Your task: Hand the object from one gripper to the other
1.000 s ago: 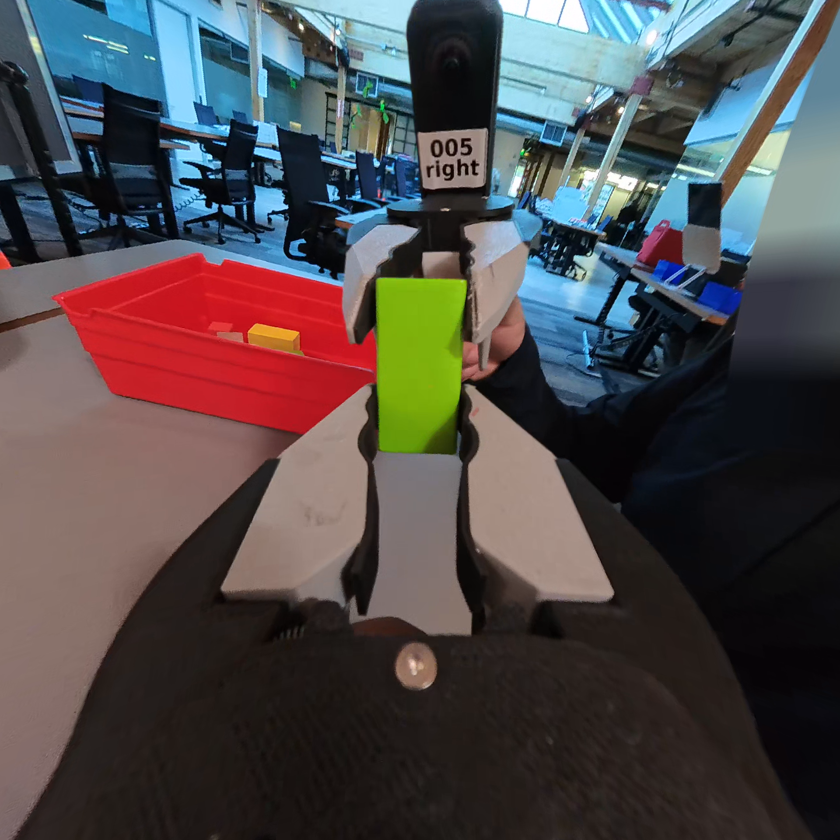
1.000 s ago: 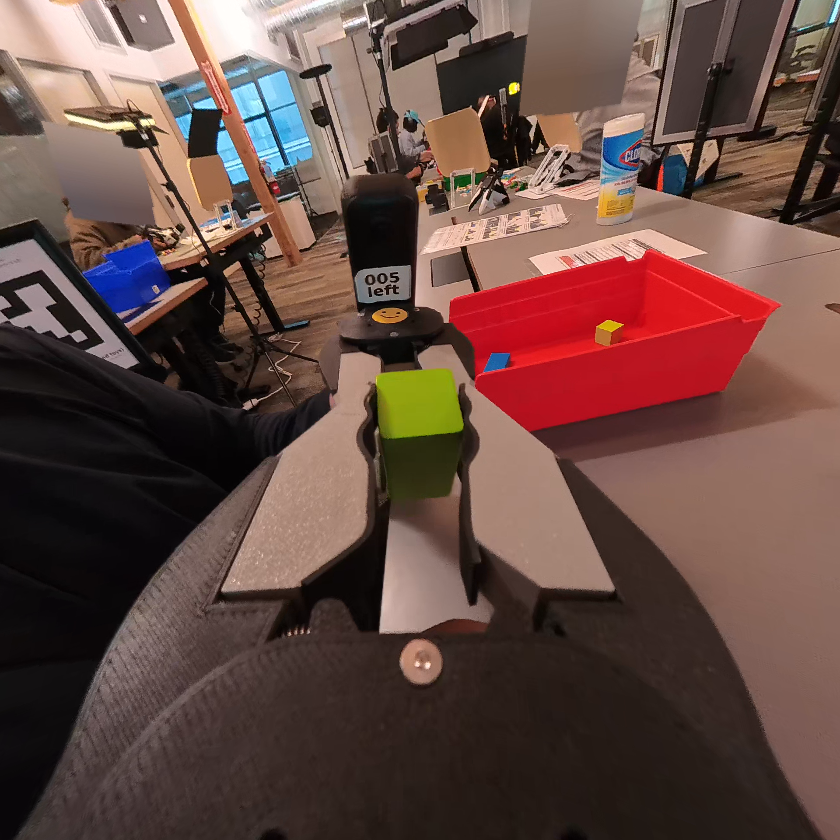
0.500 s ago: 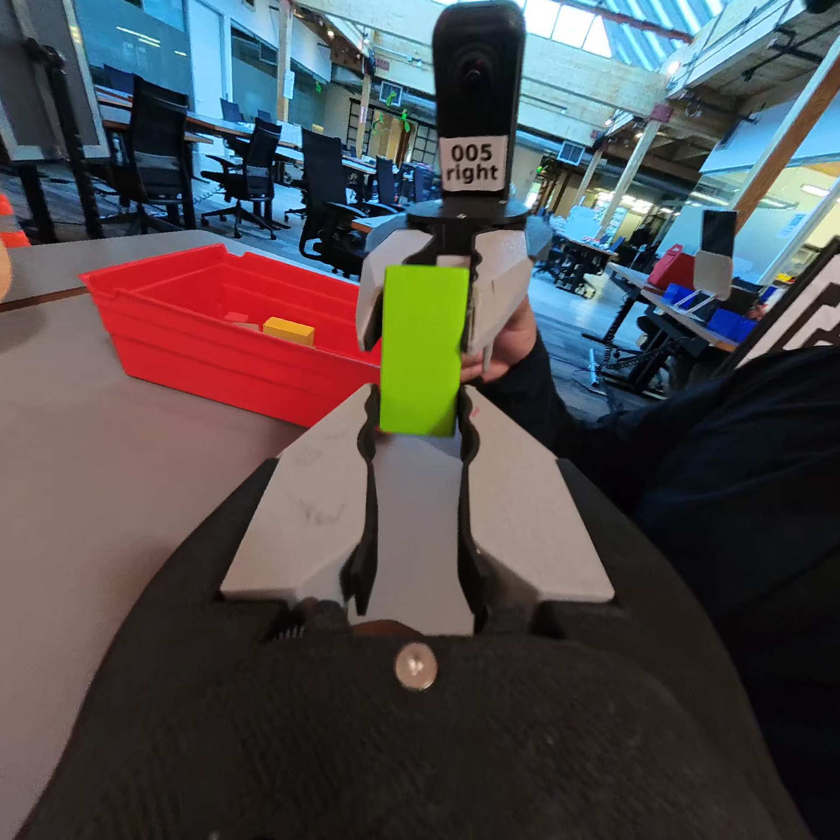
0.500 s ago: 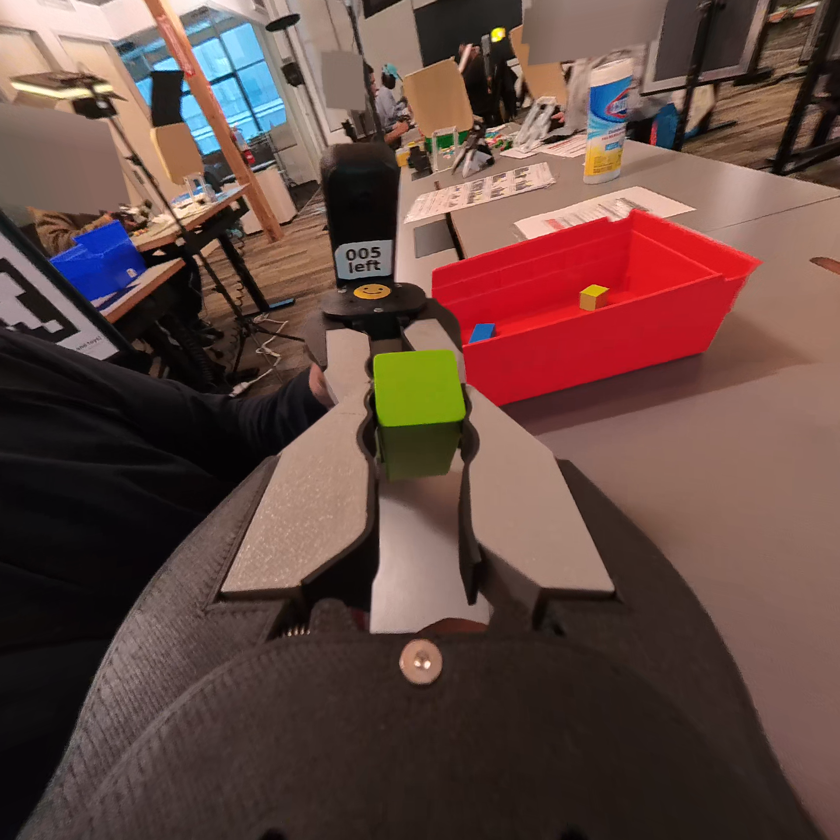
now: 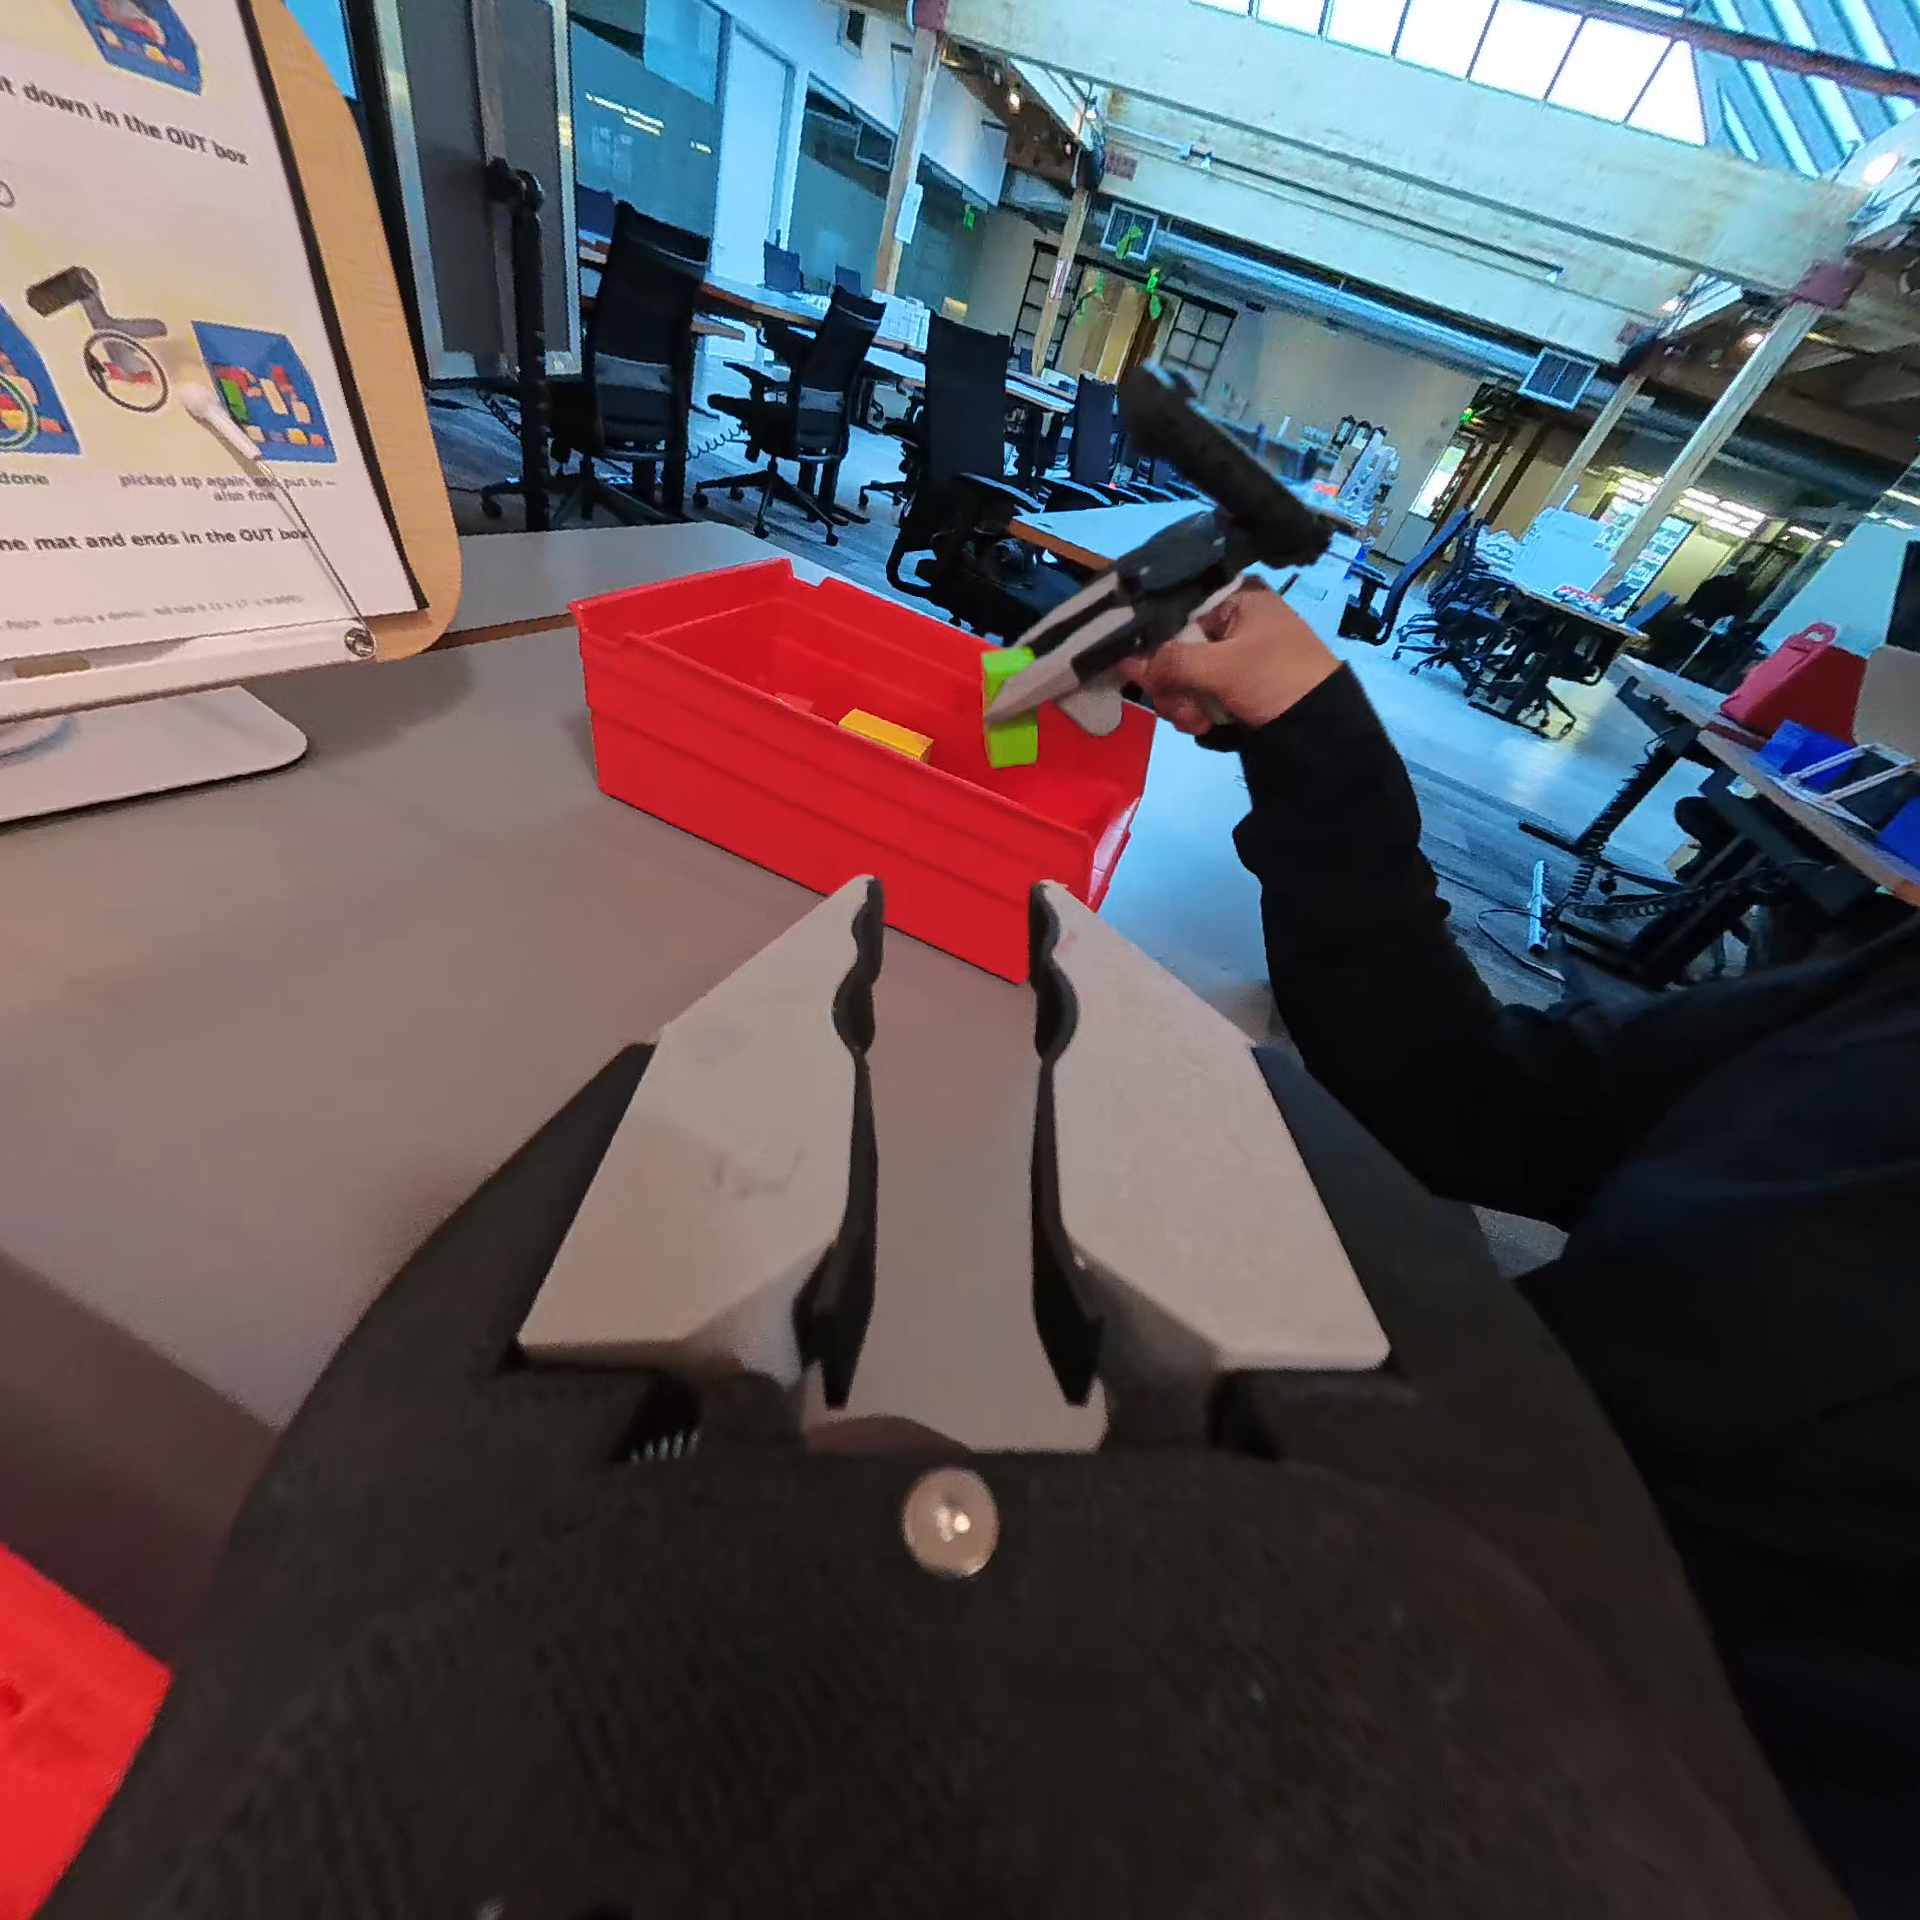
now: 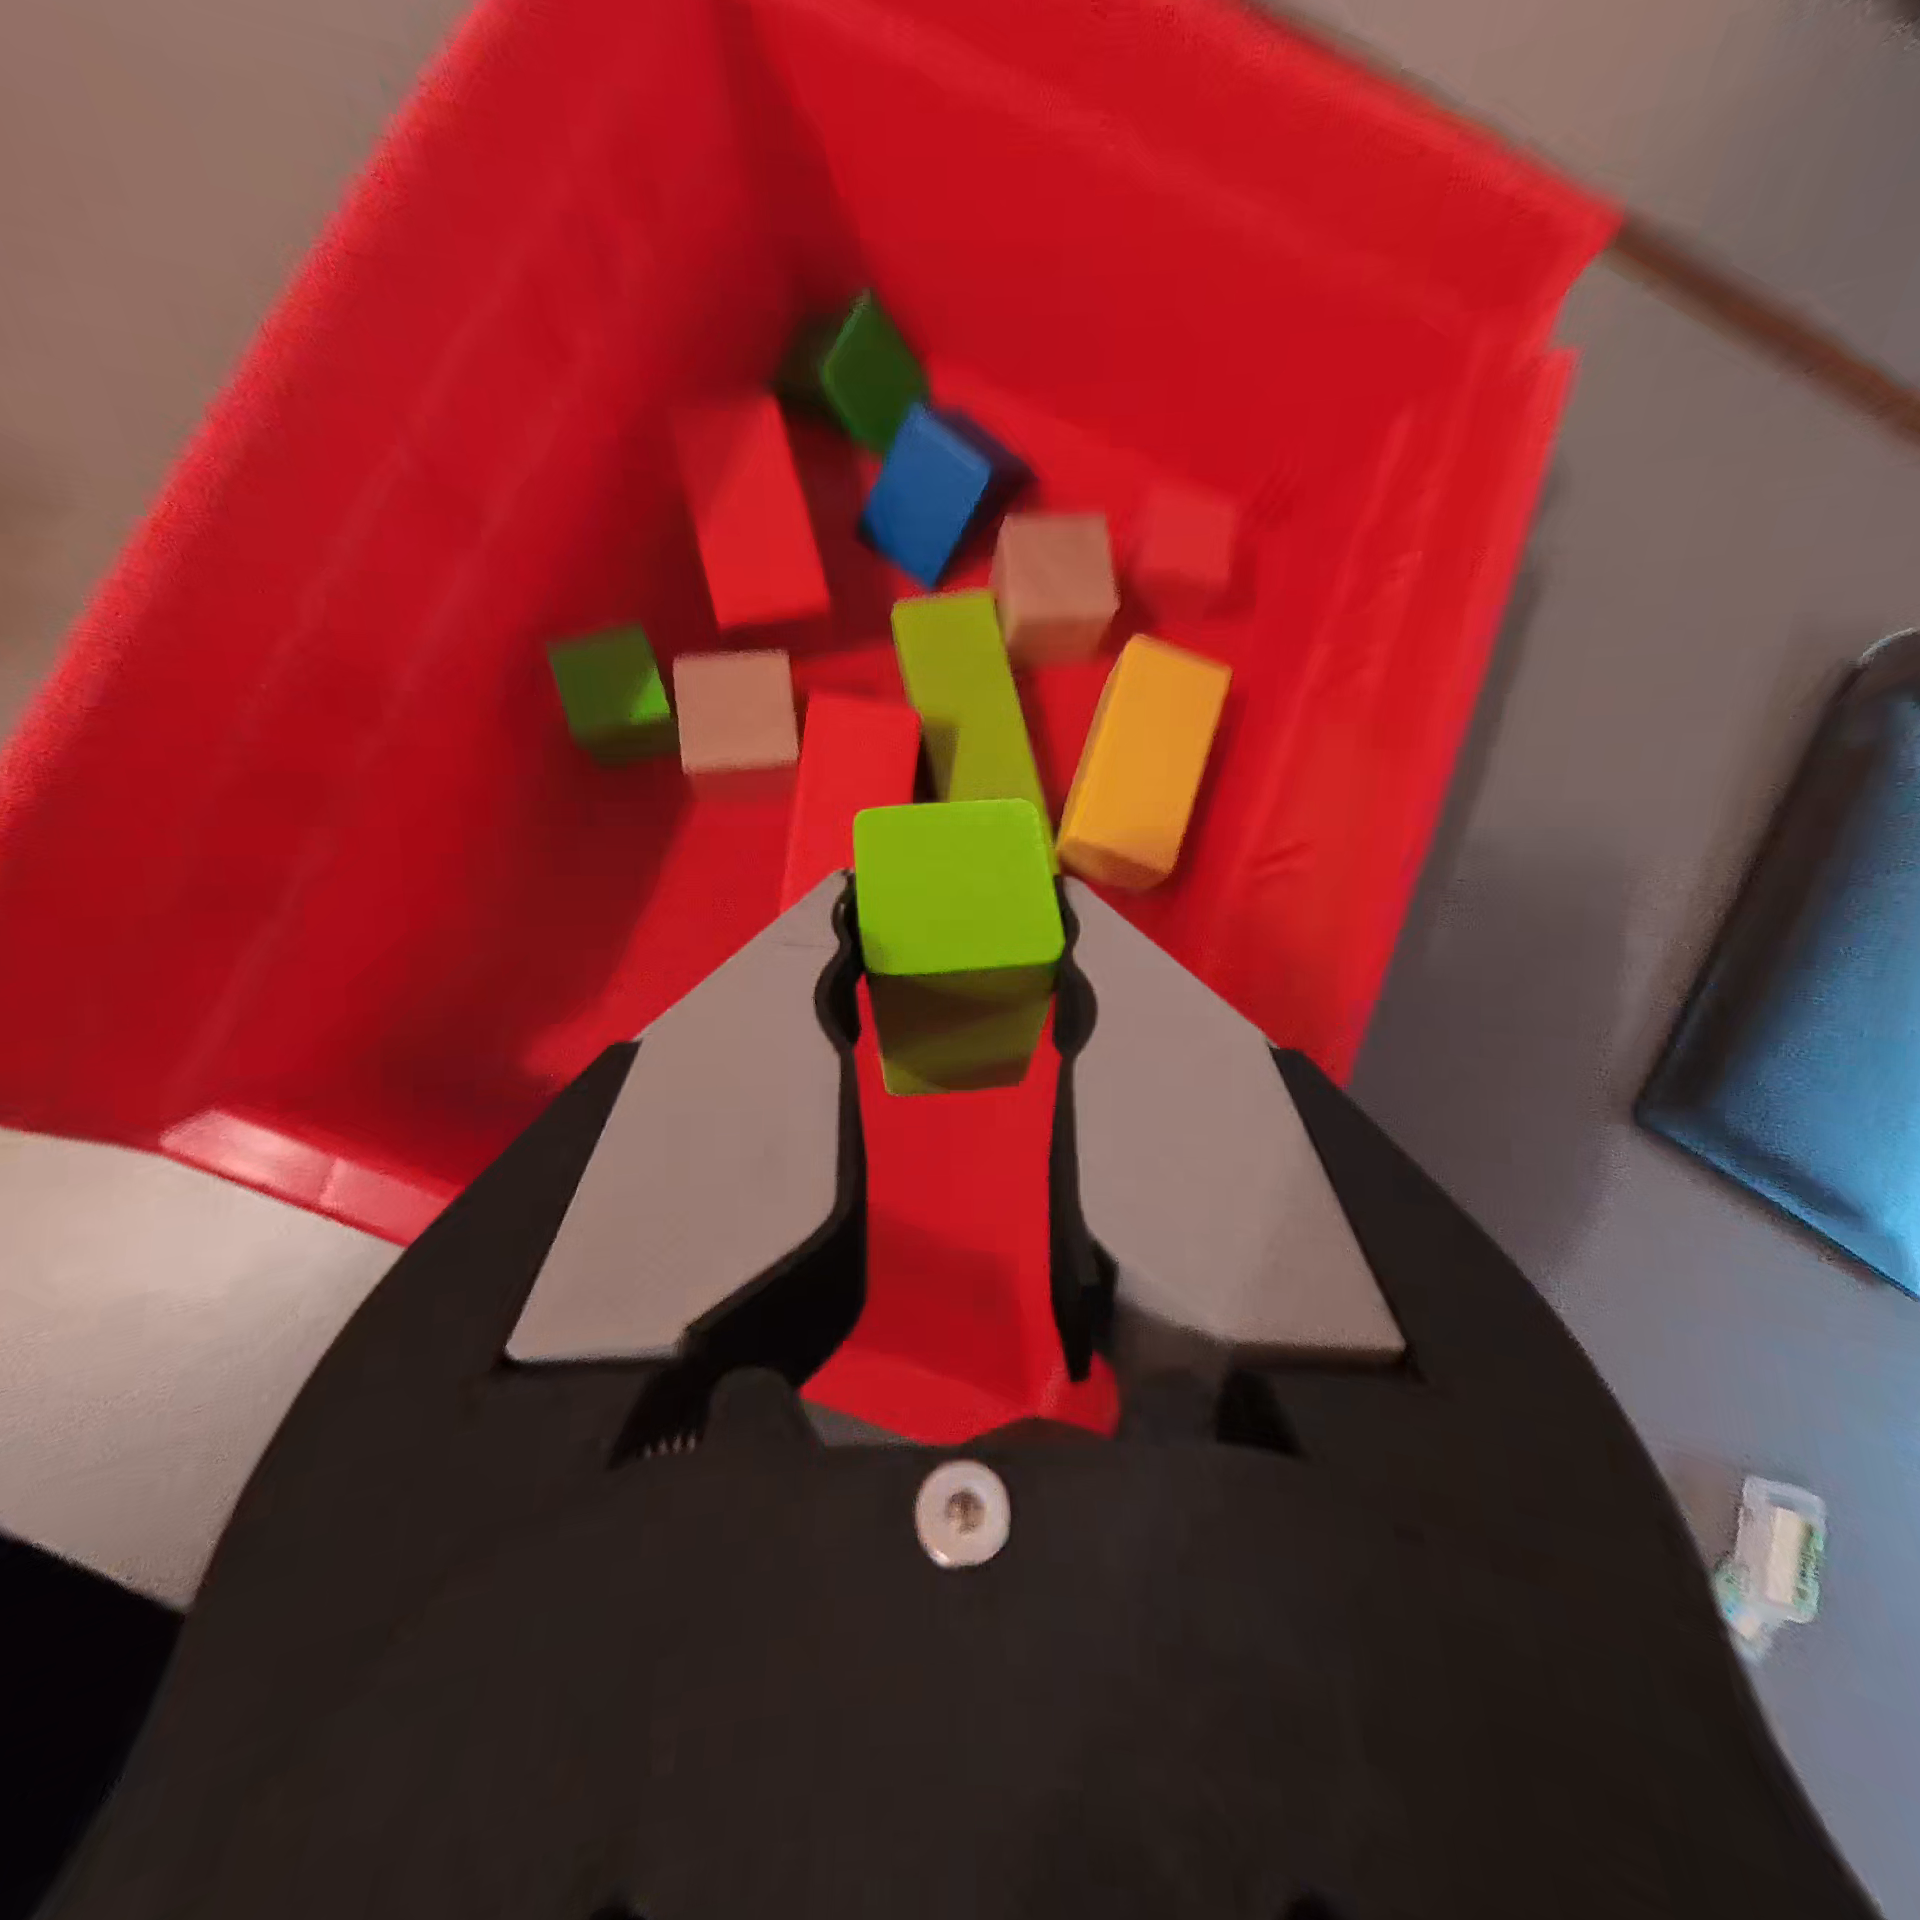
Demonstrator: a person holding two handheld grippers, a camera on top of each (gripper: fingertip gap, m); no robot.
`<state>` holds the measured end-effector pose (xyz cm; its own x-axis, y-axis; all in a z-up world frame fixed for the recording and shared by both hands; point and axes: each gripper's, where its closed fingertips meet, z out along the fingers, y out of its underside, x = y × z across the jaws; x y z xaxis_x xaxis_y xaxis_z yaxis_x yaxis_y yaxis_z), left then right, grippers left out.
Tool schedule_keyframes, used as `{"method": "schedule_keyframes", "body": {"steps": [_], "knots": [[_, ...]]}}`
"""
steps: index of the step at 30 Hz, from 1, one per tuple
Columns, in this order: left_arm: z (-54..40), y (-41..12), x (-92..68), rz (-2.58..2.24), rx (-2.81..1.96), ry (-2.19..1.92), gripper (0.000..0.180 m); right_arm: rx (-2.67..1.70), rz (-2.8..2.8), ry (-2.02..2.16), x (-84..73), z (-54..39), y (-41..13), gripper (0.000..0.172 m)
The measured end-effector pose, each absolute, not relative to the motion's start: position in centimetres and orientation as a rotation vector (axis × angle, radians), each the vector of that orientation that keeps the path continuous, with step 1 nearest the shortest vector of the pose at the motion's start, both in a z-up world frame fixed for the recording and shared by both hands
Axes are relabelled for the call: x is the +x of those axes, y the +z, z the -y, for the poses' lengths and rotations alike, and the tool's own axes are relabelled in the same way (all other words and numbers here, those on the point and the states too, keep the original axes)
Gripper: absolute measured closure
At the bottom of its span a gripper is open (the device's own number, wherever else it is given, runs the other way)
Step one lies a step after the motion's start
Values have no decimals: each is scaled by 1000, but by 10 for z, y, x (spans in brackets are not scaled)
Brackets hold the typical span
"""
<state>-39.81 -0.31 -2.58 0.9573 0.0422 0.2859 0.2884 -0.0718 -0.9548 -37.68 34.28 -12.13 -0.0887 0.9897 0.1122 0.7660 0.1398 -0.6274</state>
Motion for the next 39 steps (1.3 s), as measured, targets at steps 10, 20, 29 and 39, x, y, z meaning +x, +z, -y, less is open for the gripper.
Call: {"method": "schedule_keyframes", "body": {"steps": [10,20,29,39], "knots": [[3,-34,-398,246,-1681,-186,158,-1596,2304,395,-385,-269,-173,139],[7,-33,-401,245,-1686,-158,159,-1614,2370,331,-401,-256,-202,140],[63,-36,-450,399,-1825,187,150,-1577,2318,499,-401,-246,-175,127],[195,-60,-578,926,-2071,591,135,-1461,2153,710,-399,-238,-116,134]]}}
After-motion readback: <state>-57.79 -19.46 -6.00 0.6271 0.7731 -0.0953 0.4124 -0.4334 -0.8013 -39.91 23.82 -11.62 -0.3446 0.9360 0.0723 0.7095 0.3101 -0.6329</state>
